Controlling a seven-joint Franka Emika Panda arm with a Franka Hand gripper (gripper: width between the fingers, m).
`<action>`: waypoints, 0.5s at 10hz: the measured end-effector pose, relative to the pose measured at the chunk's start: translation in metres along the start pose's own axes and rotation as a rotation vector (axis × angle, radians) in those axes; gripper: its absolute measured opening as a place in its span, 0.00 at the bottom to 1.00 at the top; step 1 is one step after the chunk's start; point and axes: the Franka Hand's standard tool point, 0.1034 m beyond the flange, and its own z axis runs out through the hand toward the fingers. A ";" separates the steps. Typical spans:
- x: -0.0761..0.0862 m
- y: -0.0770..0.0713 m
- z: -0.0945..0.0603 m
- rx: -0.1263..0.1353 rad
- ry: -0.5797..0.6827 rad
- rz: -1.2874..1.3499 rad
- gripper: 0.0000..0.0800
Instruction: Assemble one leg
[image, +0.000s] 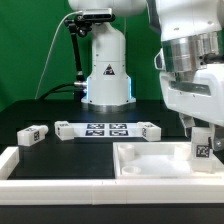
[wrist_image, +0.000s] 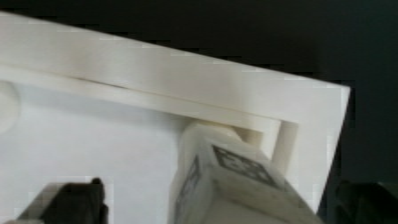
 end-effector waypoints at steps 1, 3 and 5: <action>0.001 -0.001 0.000 -0.008 0.010 -0.190 0.81; 0.002 -0.002 0.000 -0.029 0.033 -0.510 0.81; 0.002 -0.004 -0.001 -0.055 0.056 -0.829 0.81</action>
Offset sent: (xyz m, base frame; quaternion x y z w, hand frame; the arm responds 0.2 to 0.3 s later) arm 0.0088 0.0018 0.0012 -0.0403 0.0330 -0.3079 0.9500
